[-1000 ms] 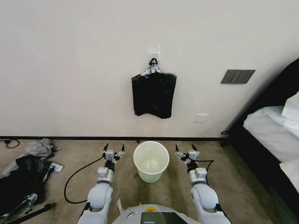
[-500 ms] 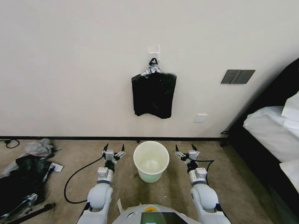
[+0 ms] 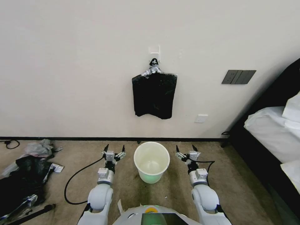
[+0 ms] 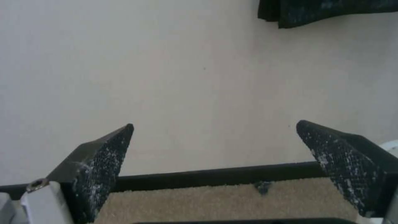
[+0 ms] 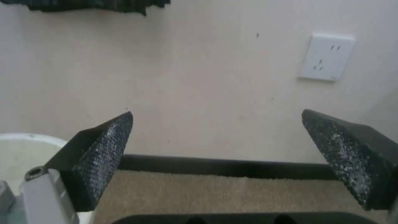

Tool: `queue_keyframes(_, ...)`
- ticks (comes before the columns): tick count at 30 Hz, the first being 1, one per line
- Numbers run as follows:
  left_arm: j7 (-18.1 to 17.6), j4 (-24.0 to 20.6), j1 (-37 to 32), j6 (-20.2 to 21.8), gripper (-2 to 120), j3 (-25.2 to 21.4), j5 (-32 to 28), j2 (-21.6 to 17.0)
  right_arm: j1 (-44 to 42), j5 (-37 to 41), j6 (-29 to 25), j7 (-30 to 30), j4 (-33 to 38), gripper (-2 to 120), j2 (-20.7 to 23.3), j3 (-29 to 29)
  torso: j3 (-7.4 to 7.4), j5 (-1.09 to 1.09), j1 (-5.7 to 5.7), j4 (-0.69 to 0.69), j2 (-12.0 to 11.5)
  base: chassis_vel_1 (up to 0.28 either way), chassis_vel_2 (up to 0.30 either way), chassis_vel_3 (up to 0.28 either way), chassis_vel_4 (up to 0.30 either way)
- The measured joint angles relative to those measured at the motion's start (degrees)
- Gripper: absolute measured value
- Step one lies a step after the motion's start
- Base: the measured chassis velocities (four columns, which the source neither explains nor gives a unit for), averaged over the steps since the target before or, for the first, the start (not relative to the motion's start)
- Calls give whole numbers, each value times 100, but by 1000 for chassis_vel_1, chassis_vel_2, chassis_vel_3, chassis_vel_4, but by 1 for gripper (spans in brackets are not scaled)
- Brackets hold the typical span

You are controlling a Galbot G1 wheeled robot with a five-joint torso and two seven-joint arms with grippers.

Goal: Place a trash bag onto the trash bin.

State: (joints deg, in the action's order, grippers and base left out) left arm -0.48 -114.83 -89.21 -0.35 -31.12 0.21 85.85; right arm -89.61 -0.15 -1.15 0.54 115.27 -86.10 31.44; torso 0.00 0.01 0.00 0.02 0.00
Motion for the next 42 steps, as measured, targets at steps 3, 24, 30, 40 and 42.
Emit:
queue_keyframes(3, -299, -221, -235, -186, 100, 222, 153, -64, -259, -82, -358, 164, 253, 100, -65, -52, 0, -3, 0, -3, 0, 0, 0, 0, 0)
queue_keyframes(24, -1038, -815, -898, -926, 100, 612, 426, -267, -831, 155, -1102, 563, 770, 100, -1, -418, -1, -1, -1, -2, 0, 0, 0, 0, 0)
queue_keyframes(30, -940, -821, -940, -996, 100, 611, 416, -302, -603, 710, -756, 472, 883, 100, 309, -555, 0, 0, -1, -2, 0, 0, 0, 0, 0)
queue_keyframes(40, -915, -852, -982, -1017, 100, 562, 412, -326, 94, 2134, -102, 345, 1158, 100, 813, -774, 0, 0, 0, -2, 0, 0, 0, 0, 0)
queue_keyframes(42, -911, -853, -994, -1020, 100, 556, 412, -331, 221, 2447, 38, 344, 1210, 100, 902, -834, 0, -1, 0, -3, 0, 0, 0, 0, 0)
